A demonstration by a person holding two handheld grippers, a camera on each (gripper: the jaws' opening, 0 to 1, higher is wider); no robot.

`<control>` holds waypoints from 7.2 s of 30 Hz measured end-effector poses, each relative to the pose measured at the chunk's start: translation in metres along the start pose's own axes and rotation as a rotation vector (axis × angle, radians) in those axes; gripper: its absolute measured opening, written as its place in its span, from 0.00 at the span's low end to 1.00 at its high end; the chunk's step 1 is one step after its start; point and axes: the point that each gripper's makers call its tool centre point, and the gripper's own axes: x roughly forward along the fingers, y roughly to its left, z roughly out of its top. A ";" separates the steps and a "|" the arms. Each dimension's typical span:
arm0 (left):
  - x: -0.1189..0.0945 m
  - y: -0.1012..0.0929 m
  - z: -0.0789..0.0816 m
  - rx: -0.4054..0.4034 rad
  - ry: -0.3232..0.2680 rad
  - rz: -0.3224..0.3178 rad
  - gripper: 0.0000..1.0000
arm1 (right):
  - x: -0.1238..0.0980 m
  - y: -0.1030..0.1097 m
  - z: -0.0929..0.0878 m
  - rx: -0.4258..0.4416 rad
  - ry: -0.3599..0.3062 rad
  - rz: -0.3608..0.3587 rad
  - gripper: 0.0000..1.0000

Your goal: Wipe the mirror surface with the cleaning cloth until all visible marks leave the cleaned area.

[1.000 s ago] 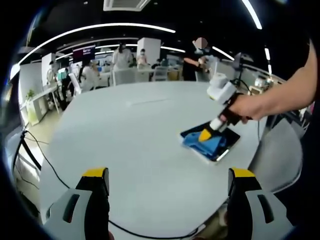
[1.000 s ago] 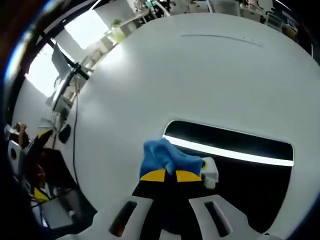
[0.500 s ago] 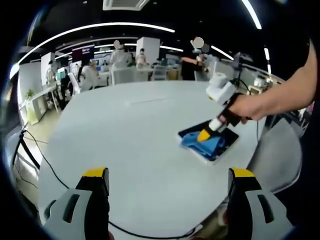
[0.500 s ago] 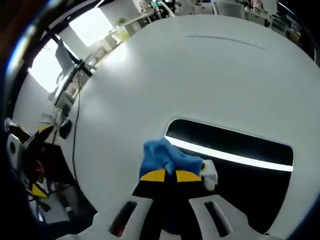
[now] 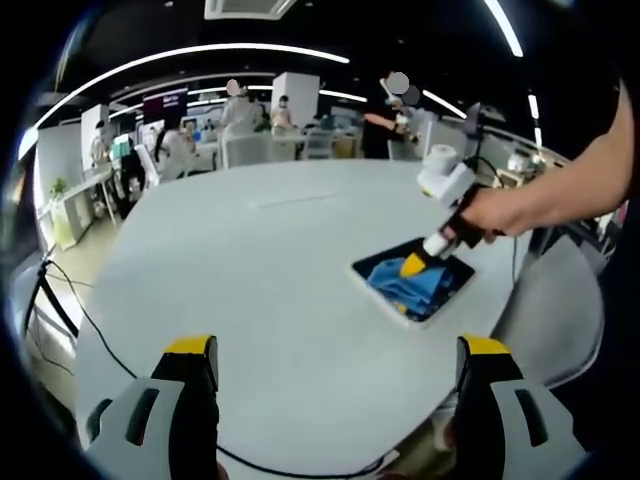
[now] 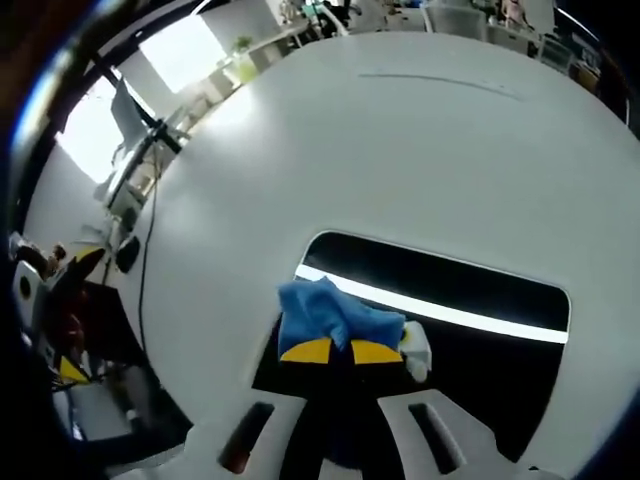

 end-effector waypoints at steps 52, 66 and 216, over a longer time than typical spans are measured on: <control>0.014 -0.030 0.015 0.017 -0.016 0.001 1.00 | -0.048 -0.115 -0.033 0.085 -0.017 -0.077 0.00; 0.017 -0.032 0.014 0.014 -0.018 -0.008 1.00 | -0.057 -0.138 -0.040 0.113 -0.019 -0.112 0.00; 0.020 -0.015 0.015 0.080 0.004 -0.060 1.00 | -0.058 -0.078 -0.080 0.221 -0.015 -0.124 0.00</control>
